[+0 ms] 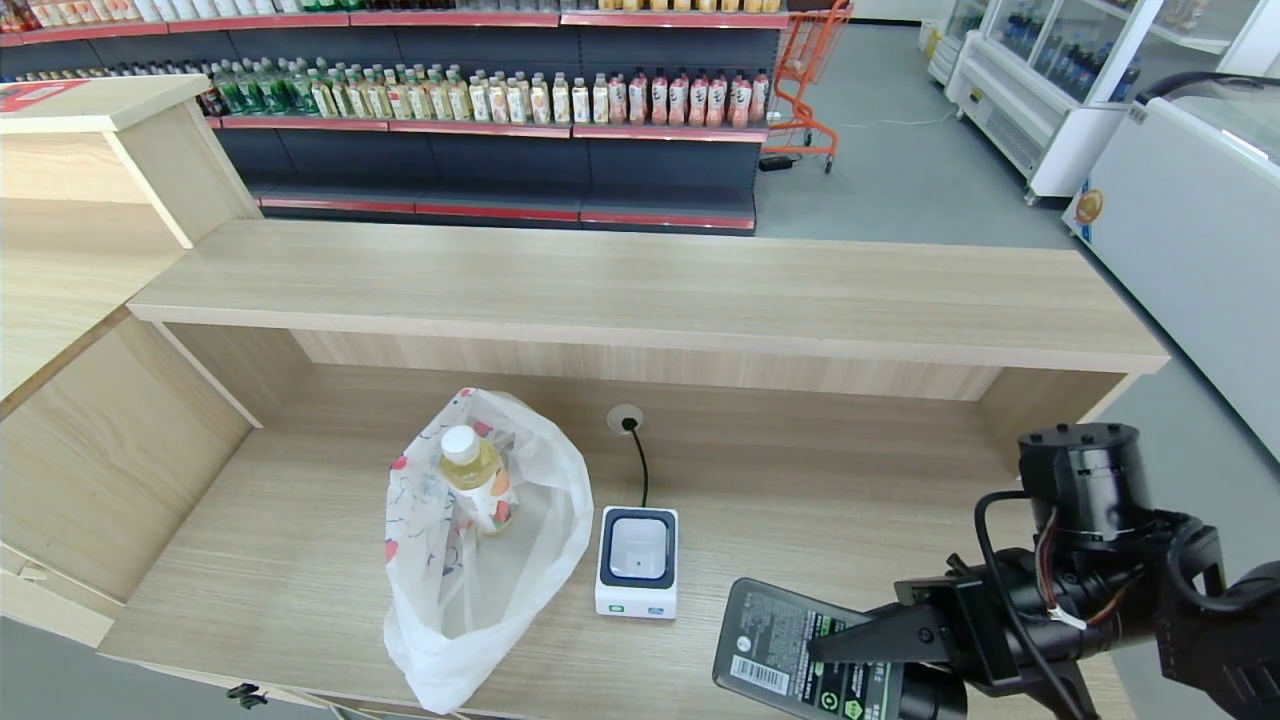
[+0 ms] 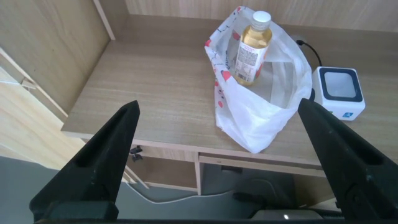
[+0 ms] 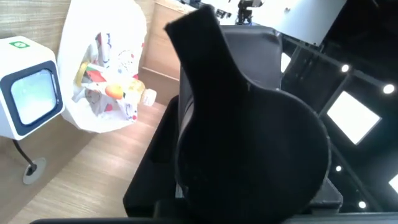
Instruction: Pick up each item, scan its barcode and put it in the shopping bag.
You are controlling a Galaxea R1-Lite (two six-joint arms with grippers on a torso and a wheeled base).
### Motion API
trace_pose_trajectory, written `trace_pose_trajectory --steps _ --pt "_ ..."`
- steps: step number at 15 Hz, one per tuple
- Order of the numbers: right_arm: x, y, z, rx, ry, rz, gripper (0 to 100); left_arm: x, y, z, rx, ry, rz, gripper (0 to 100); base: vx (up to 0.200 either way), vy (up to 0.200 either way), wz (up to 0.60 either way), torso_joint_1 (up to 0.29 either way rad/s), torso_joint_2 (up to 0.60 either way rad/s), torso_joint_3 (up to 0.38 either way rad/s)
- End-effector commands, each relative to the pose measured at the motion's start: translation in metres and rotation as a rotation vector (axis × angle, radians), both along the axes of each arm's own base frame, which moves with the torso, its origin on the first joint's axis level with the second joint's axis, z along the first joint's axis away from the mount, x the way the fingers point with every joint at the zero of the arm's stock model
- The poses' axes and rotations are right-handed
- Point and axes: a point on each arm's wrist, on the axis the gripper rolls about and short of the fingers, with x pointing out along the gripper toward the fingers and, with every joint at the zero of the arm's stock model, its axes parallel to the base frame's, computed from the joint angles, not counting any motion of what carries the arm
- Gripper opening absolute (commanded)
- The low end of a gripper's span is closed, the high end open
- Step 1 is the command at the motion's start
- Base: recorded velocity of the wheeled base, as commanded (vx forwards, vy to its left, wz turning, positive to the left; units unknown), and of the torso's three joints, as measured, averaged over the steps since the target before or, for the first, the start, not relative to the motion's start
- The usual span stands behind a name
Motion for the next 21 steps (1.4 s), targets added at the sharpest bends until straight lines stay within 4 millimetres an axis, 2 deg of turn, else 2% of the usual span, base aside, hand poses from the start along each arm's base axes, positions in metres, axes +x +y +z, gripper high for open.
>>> trace_pose_trajectory --steps 1,5,10,17,19,21 --pt "0.004 0.002 -0.008 -0.014 0.038 0.003 0 0.000 0.000 0.000 0.000 0.000 0.000 100 0.000 0.000 0.00 0.000 0.00 0.000" --pt "0.020 0.020 -0.011 -0.014 0.062 0.033 0 0.000 0.000 0.000 0.000 0.000 0.000 100 0.000 0.000 0.00 0.000 0.00 0.000" --pt "0.036 0.052 -0.015 -0.011 0.092 0.097 0 0.000 0.000 0.000 0.000 0.000 0.000 100 0.000 0.000 0.00 0.000 0.00 0.000" --pt "0.045 0.057 -0.016 -0.009 0.101 0.094 0 0.000 0.000 0.000 0.000 0.000 0.000 100 0.000 0.000 0.00 0.000 0.00 0.000" --pt "0.046 0.059 -0.014 -0.014 0.197 0.074 0 0.000 0.000 0.000 0.000 0.000 0.000 100 0.000 0.000 0.00 0.000 0.00 0.000" --pt "0.032 0.061 0.006 -0.012 0.350 0.059 0 0.000 0.000 0.000 0.000 0.000 0.000 100 0.000 0.000 0.00 0.000 0.00 0.000"
